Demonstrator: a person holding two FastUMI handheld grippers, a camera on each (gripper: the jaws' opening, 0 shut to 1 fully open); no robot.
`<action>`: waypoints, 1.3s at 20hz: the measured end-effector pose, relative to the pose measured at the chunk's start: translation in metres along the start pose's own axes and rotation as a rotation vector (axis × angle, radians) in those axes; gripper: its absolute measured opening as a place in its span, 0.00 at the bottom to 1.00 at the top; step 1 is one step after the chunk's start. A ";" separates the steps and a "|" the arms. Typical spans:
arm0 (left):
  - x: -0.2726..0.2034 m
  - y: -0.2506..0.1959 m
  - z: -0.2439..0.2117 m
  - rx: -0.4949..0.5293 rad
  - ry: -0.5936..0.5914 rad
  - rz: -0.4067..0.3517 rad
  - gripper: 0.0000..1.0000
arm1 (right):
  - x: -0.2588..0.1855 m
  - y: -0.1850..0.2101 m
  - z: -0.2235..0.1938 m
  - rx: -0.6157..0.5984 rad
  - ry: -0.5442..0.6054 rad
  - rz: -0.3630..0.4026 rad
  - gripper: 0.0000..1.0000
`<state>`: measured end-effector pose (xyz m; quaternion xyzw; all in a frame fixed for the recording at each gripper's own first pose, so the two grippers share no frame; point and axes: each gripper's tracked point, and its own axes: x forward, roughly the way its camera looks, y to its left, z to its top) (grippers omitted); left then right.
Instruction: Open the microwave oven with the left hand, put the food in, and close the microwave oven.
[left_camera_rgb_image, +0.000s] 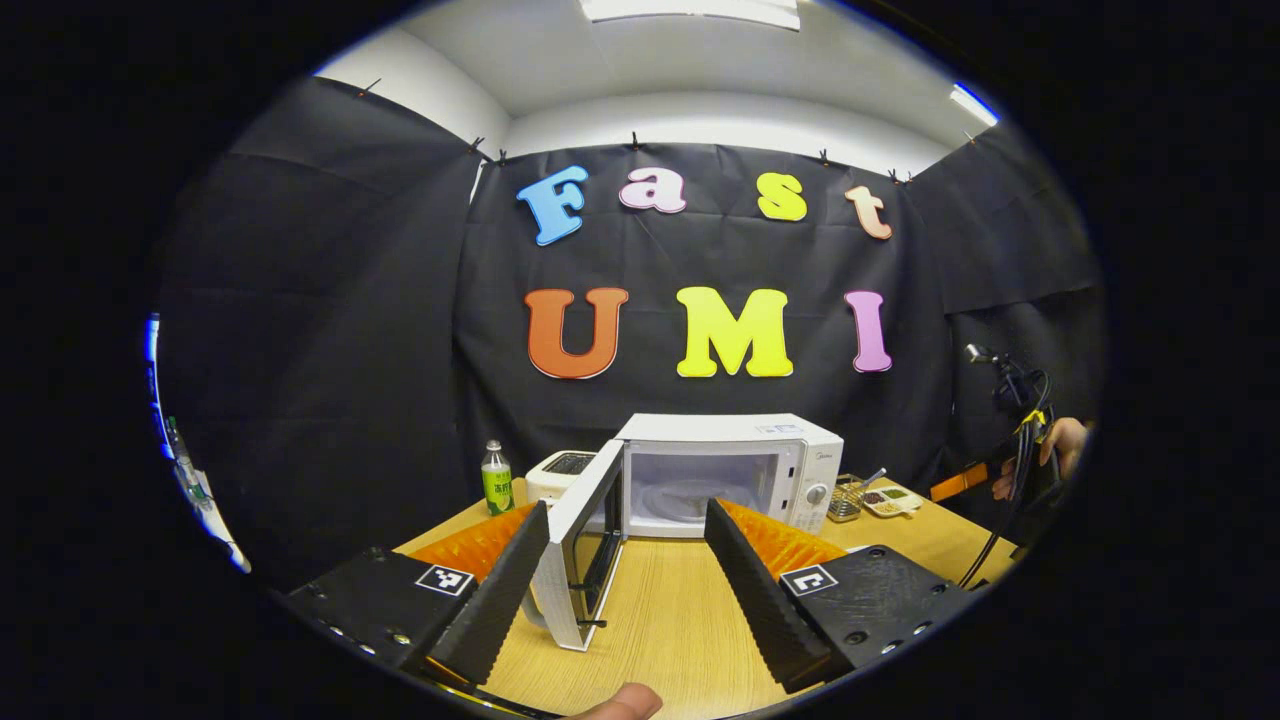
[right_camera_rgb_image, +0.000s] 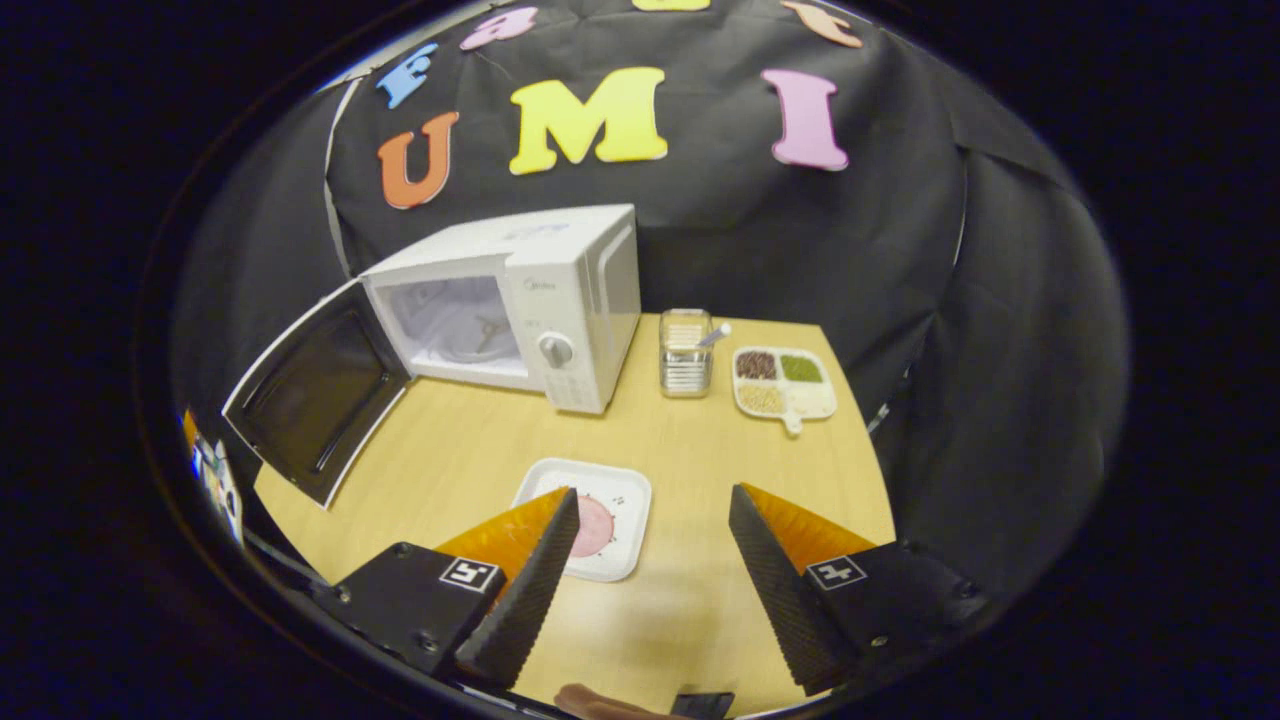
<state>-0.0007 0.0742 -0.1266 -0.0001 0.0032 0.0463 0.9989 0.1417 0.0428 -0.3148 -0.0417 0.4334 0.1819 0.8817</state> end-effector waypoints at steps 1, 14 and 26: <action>0.003 -0.003 0.002 0.002 -0.001 -0.002 0.95 | 0.014 0.000 -0.007 0.020 0.057 0.028 0.96; 0.034 -0.036 -0.005 0.016 0.026 -0.028 0.96 | 0.137 0.001 -0.086 0.223 0.505 0.202 0.52; 0.036 -0.045 -0.016 0.022 0.049 -0.050 0.96 | 0.145 -0.001 -0.088 0.263 0.592 0.275 0.04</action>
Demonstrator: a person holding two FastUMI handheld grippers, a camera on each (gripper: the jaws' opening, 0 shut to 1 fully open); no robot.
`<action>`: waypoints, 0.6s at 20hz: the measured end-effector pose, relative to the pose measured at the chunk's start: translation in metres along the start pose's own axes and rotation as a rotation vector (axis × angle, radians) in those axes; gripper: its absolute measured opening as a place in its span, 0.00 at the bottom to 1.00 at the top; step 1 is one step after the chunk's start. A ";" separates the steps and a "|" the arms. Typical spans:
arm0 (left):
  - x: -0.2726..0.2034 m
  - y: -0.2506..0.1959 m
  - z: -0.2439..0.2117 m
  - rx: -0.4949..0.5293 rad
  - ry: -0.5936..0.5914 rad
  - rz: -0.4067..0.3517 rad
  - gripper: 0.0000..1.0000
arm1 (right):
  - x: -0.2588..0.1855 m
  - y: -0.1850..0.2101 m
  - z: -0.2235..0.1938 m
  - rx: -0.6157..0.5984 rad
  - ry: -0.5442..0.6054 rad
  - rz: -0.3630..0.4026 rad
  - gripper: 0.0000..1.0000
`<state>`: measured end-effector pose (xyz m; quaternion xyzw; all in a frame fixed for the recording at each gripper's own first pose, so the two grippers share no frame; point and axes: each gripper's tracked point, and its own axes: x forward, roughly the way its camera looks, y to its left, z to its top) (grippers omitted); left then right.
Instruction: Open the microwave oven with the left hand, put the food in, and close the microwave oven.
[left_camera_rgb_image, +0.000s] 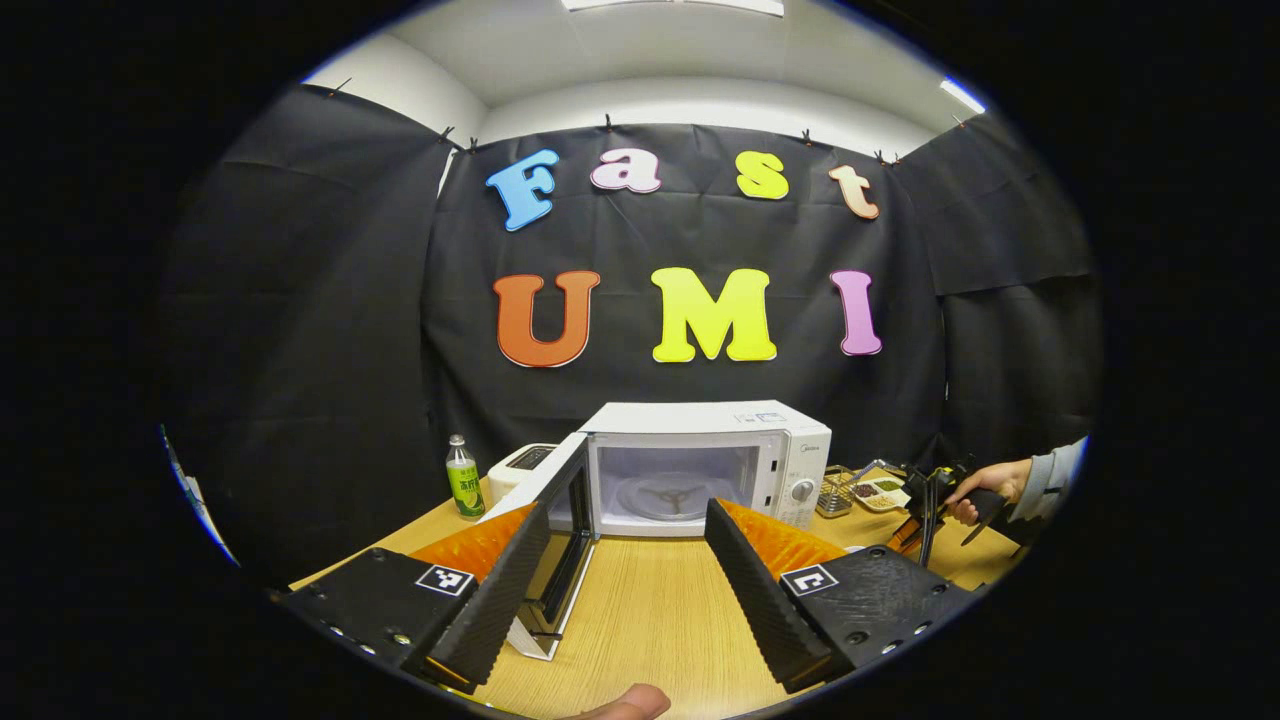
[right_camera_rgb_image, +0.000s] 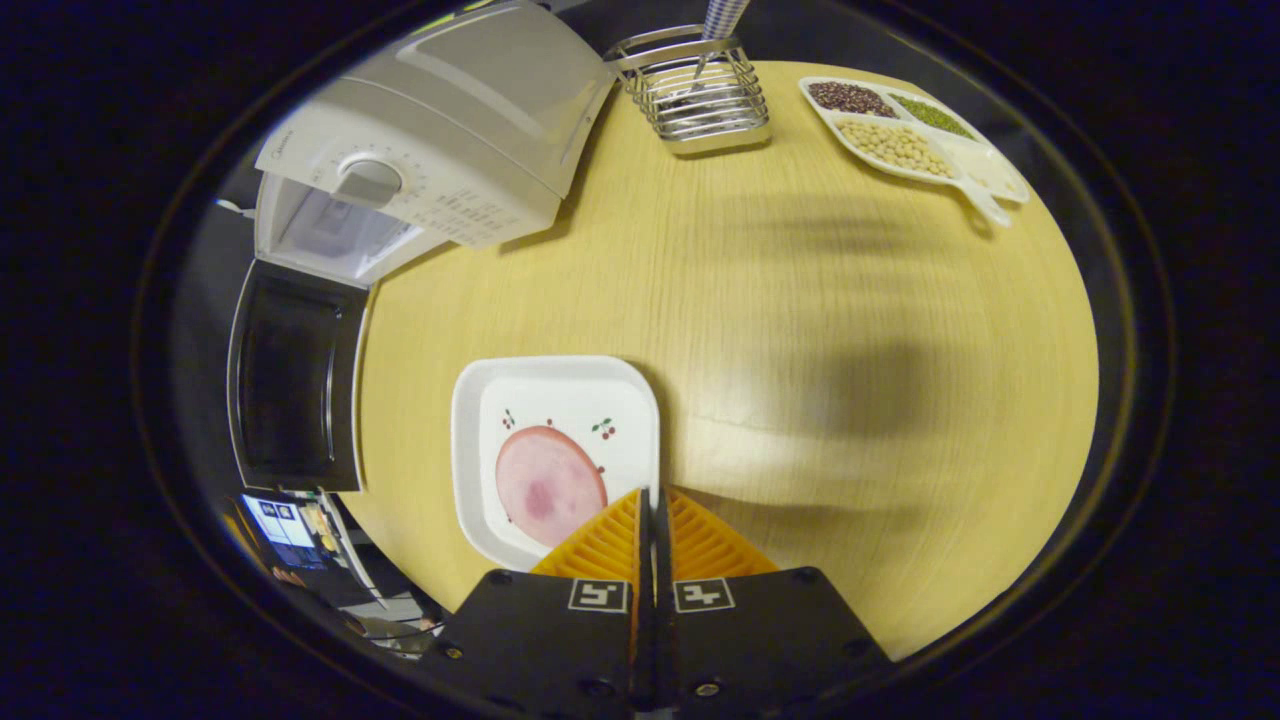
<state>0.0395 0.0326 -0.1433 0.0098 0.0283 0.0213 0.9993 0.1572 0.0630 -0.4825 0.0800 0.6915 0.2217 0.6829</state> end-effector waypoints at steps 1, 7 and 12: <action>-0.001 -0.003 0.001 0.002 -0.003 -0.005 0.96 | 0.001 0.001 0.001 0.040 -0.021 0.025 0.04; -0.004 -0.006 0.004 0.006 -0.012 -0.016 0.96 | 0.001 0.012 -0.005 0.221 -0.103 0.175 0.04; -0.009 -0.001 -0.002 -0.011 -0.015 -0.032 0.96 | -0.013 0.020 0.003 0.305 -0.205 0.250 0.04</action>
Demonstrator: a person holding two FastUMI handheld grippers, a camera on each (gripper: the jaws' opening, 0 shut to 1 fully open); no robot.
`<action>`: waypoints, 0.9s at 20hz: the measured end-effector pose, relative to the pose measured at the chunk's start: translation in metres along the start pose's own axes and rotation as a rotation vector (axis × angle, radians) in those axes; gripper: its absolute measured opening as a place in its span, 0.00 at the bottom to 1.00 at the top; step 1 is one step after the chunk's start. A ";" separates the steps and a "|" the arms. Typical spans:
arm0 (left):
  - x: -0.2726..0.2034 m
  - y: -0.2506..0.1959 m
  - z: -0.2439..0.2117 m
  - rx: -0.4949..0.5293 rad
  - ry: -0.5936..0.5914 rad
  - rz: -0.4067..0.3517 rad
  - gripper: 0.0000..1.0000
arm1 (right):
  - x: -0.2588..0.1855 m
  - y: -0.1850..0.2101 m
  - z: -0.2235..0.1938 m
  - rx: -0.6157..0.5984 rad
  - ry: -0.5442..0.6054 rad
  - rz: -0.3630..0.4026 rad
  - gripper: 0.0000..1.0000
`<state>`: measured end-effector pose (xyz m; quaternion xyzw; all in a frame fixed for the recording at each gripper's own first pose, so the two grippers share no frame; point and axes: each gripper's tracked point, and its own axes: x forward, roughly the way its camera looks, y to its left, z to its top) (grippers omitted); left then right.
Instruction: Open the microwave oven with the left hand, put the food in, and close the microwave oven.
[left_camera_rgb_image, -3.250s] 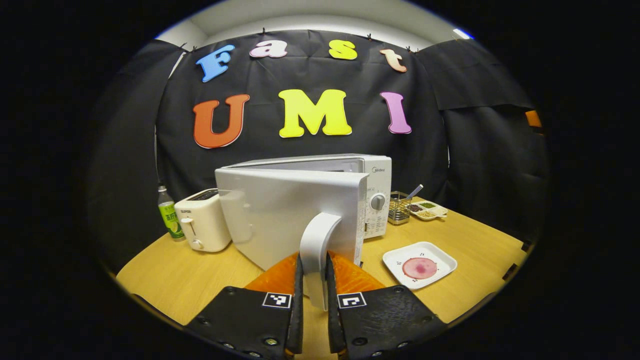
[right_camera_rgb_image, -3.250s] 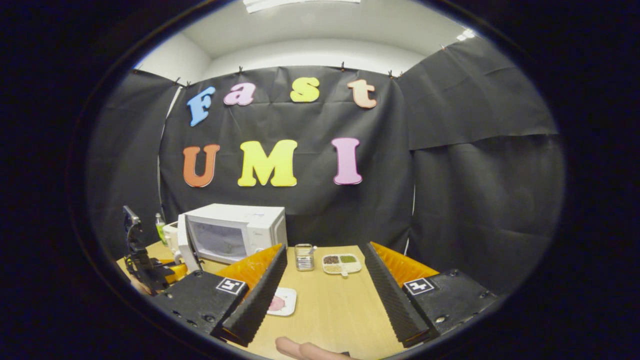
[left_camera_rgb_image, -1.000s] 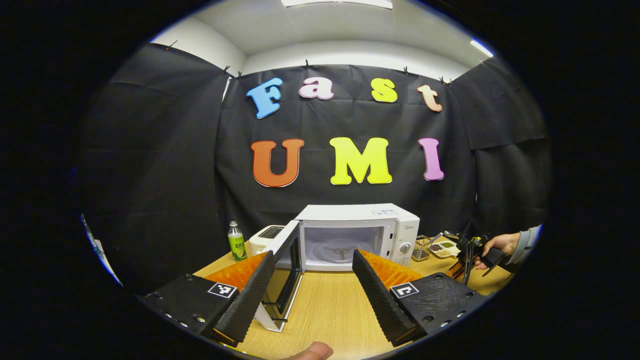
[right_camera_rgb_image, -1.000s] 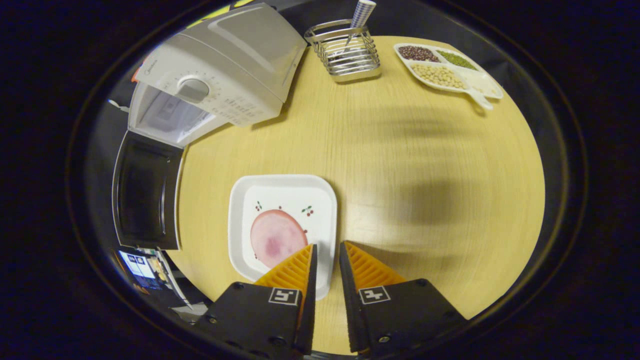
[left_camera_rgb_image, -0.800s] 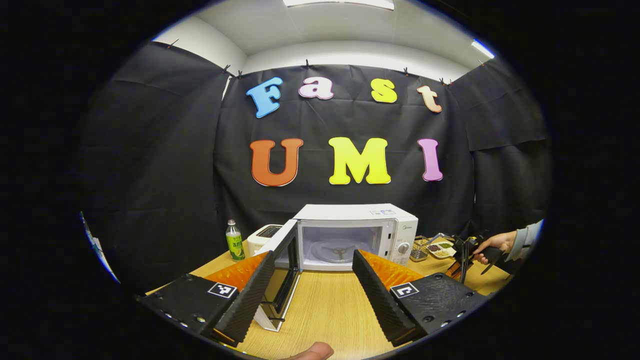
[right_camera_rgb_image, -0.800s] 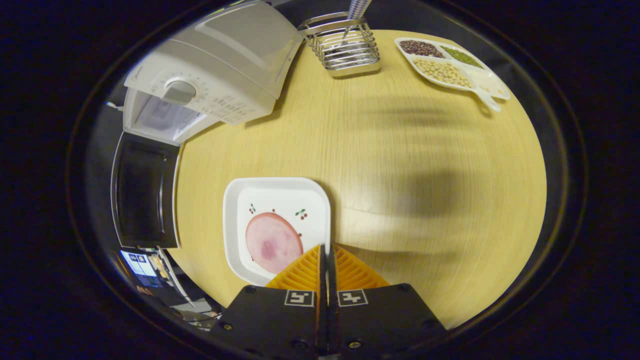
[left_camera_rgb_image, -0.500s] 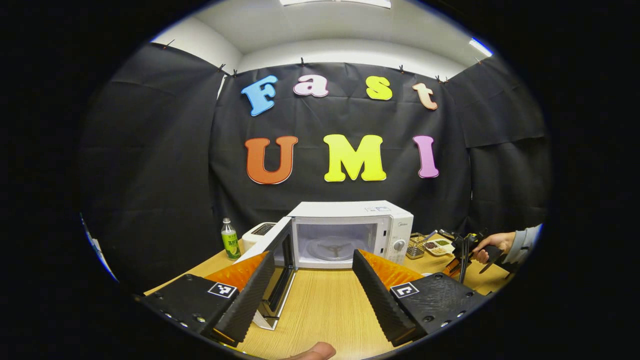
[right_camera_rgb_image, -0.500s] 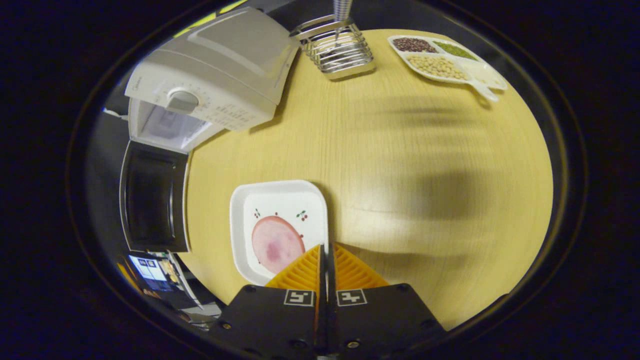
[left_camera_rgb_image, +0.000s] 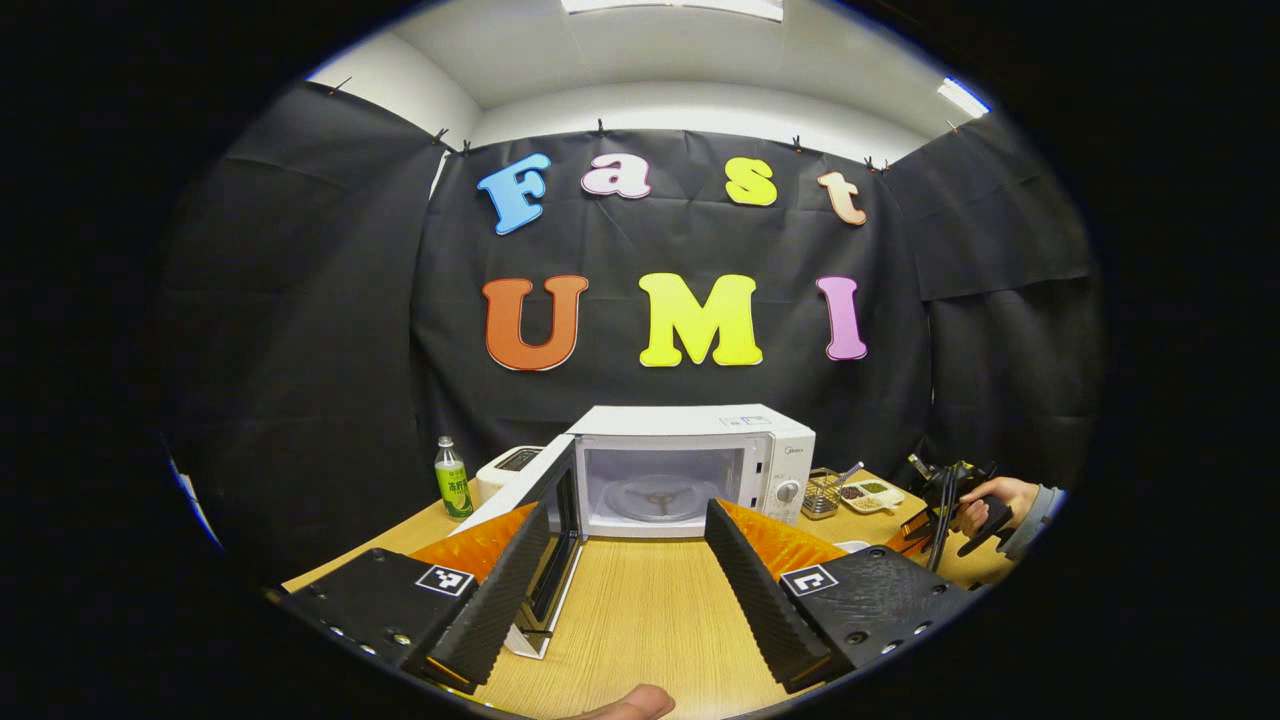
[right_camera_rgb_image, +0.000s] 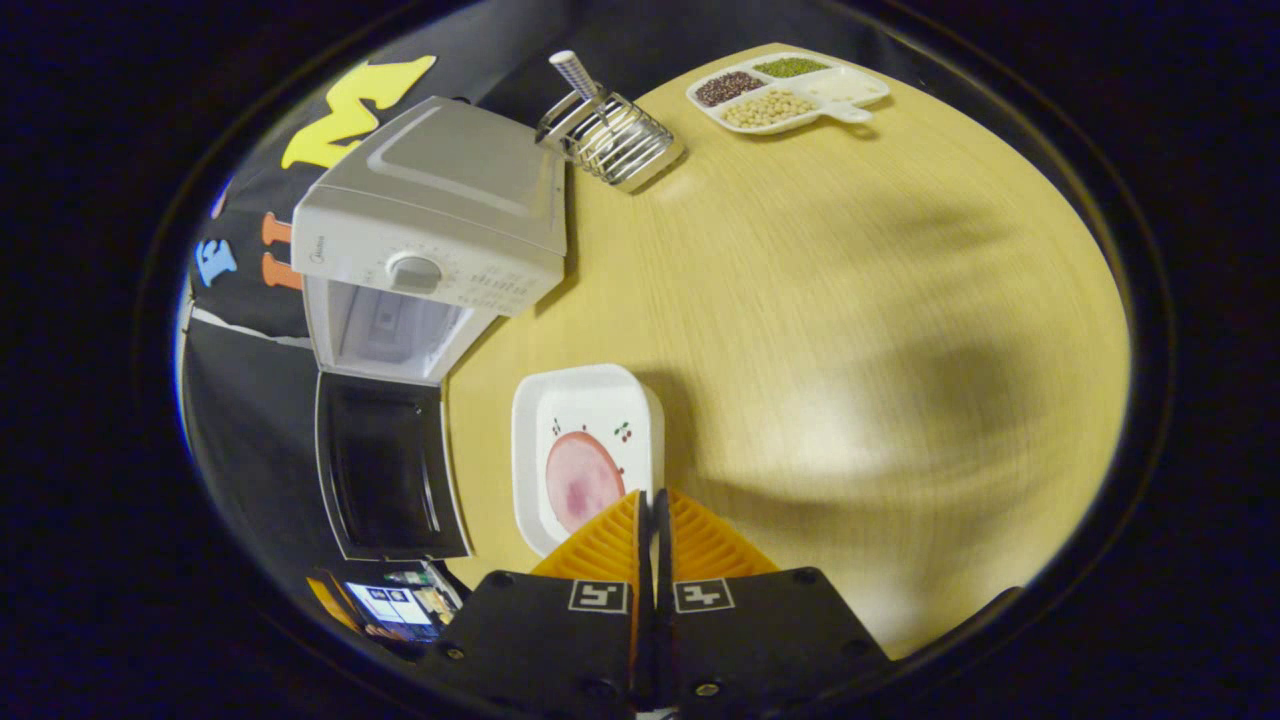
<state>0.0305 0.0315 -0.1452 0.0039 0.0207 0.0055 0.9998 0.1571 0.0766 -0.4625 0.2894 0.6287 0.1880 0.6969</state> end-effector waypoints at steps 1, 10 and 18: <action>-0.001 0.004 -0.001 -0.007 0.005 0.001 0.96 | -0.004 0.004 0.001 0.012 -0.012 0.015 0.04; -0.030 0.051 -0.003 -0.011 0.006 0.033 0.96 | 0.023 0.092 -0.040 0.010 -0.117 0.032 0.04; -0.056 0.087 -0.006 -0.015 -0.001 0.068 0.96 | 0.076 0.175 -0.057 0.087 -0.167 0.074 0.04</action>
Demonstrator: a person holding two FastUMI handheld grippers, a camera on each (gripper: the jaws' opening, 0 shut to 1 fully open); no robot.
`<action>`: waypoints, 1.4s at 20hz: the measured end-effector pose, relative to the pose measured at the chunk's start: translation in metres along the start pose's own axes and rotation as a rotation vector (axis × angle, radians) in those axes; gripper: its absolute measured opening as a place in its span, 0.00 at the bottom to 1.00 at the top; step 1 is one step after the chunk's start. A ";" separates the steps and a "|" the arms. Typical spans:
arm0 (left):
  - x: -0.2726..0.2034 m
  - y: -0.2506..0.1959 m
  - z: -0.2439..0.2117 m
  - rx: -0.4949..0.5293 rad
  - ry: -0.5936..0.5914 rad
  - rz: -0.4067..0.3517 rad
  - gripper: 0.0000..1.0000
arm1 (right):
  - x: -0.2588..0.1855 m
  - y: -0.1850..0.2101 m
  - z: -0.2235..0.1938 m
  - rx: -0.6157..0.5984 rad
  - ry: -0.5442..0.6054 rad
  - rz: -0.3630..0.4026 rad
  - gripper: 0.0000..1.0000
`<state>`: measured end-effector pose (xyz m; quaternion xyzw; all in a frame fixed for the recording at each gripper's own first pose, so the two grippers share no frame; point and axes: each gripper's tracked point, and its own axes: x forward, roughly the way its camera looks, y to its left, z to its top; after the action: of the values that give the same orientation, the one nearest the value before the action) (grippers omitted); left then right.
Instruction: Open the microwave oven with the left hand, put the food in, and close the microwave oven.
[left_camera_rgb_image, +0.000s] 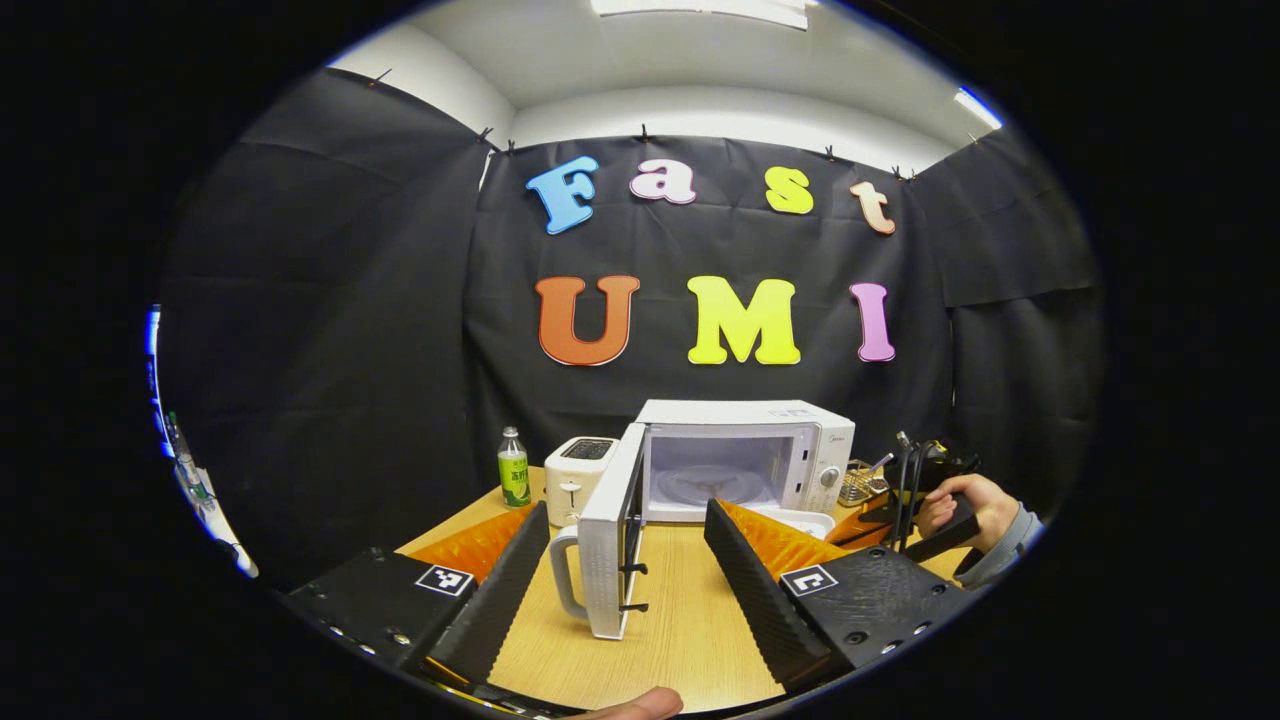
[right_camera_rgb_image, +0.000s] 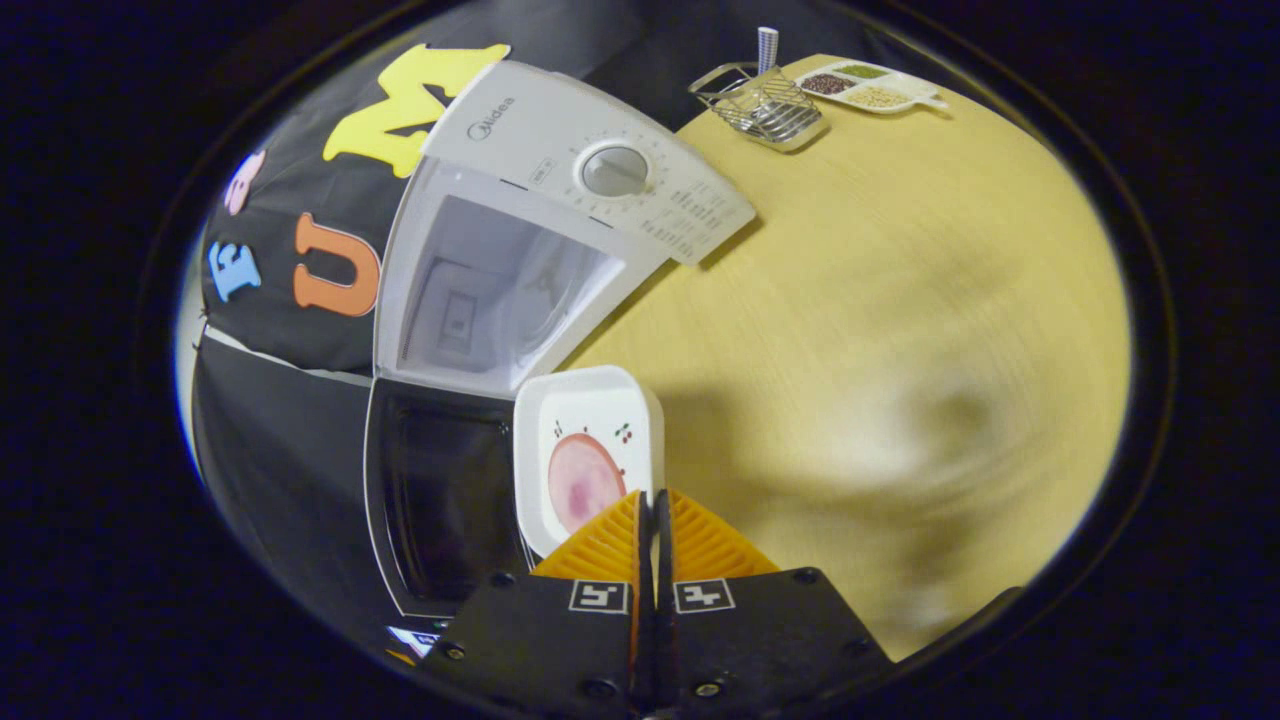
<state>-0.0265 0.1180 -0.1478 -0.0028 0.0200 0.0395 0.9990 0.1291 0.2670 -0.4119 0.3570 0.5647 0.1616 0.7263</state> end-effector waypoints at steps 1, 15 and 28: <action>-0.002 0.002 0.002 -0.001 0.001 0.000 0.96 | 0.007 0.008 -0.001 0.017 -0.016 0.003 0.03; 0.018 0.006 0.008 0.090 0.006 -0.011 0.96 | 0.087 0.089 0.037 0.412 -0.365 0.060 0.04; 0.030 0.010 0.004 0.082 0.013 -0.011 0.96 | 0.155 0.126 0.131 0.381 -0.573 -0.034 0.04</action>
<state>0.0027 0.1304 -0.1451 0.0376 0.0282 0.0333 0.9983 0.3204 0.4091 -0.4190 0.5077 0.3639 -0.0655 0.7782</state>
